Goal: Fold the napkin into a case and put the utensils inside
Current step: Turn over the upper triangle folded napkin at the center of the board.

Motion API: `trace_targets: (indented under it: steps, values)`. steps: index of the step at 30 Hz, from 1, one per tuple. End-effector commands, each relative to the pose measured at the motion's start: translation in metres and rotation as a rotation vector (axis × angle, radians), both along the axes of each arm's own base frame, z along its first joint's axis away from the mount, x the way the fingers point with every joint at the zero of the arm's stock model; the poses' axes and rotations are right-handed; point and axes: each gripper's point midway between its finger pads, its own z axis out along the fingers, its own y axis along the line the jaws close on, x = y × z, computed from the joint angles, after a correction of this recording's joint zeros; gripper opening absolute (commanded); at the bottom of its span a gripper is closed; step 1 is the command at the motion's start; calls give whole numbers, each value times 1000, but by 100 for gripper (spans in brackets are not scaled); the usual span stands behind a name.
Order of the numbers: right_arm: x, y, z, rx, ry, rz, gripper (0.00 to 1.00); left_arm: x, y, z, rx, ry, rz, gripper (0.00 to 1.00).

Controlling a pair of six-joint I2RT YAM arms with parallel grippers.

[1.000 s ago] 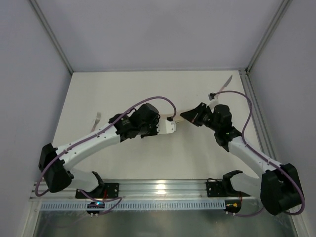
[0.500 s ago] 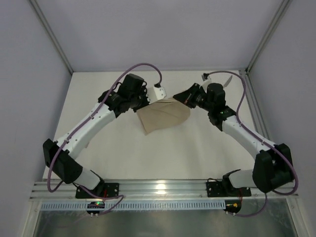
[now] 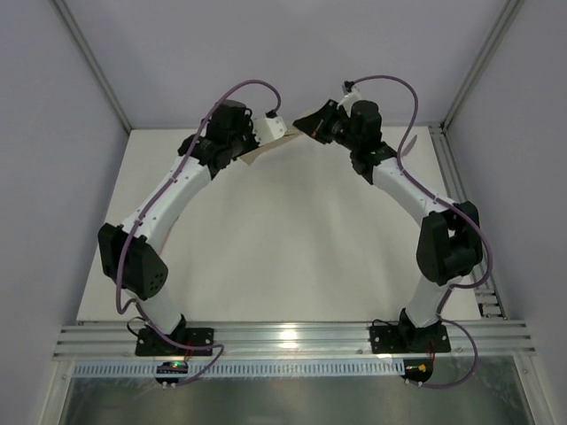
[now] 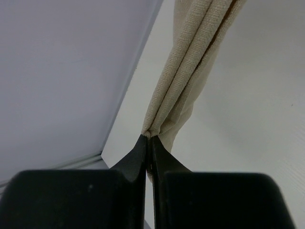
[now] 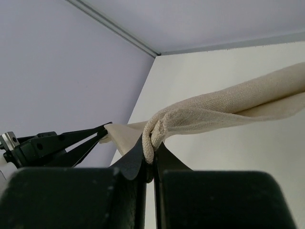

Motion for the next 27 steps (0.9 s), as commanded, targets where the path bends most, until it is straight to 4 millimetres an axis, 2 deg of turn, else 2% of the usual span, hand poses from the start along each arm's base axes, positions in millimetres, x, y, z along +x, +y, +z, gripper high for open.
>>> trace_targets:
  steps: [1,2,3,4,5,6,7,8,9,10,11,12,13,14,15,16,17,18,19,21,22,23,24,25,26,27]
  values:
    - [-15,-19,7,-30,-111,-36,4,-7,10,5,10,-42,-21,0]
    - [-21,-21,-7,-34,-96,-37,4,-18,10,-30,35,31,-46,0]
    - [-25,-21,-16,-30,-106,-36,4,-23,6,-45,40,52,-80,0]
    - [-37,-25,-53,-55,-40,-32,4,-29,5,-61,54,75,-100,0]
    - [-42,-26,-63,-42,-42,-31,4,-37,-1,-77,66,93,-129,0]
    - [-49,-27,-82,-42,-13,-28,4,-54,1,-118,108,166,-161,0]
    - [-66,-32,-125,-59,68,-21,4,-60,-5,-130,104,169,-192,0]
    - [-72,-33,-133,-41,65,-20,4,-72,-14,-143,113,184,-232,0]
    - [-82,-36,-151,-45,102,-21,4,-93,-10,-176,148,246,-256,0]
    - [-102,-45,-186,-64,176,-30,4,-107,-20,-188,131,273,-312,0]
    - [-110,-48,-187,-48,171,-36,4,-124,-30,-197,137,296,-360,0]
    - [-121,-51,-198,-56,195,-41,4,-138,-32,-207,142,328,-383,0]
    - [-141,-57,-221,-82,246,-39,4,-162,-30,-225,149,405,-415,0]
    - [-151,-60,-230,-103,269,-44,4,-174,-31,-230,153,439,-436,0]
    - [-163,-58,-232,-119,269,-24,4,-187,-34,-233,157,466,-465,0]
    - [-177,-62,-246,-139,307,-15,4,-198,-30,-241,167,506,-476,0]
    - [-187,-61,-251,-143,324,3,4,-208,-26,-246,179,545,-486,0]
    - [-194,-62,-248,-138,322,9,4,-214,-25,-250,189,562,-494,0]
    - [-205,-66,-256,-145,350,9,4,-220,-22,-255,192,584,-493,0]
    - [-216,-68,-259,-156,374,14,16,-230,-21,-262,192,631,-504,0]
    - [-218,-69,-249,-158,337,23,23,-232,-21,-263,192,643,-507,0]
    - [-226,-73,-253,-192,369,30,31,-236,-21,-265,192,655,-512,0]
    - [-227,-76,-248,-214,356,27,35,-237,-22,-266,193,657,-517,0]
    - [-223,-77,-224,-231,267,34,39,-237,-23,-267,192,660,-516,0]
    - [-232,-84,-228,-280,301,37,42,-236,-24,-265,186,655,-514,0]
    - [-232,-89,-220,-308,274,22,51,-235,-25,-264,182,650,-512,0]
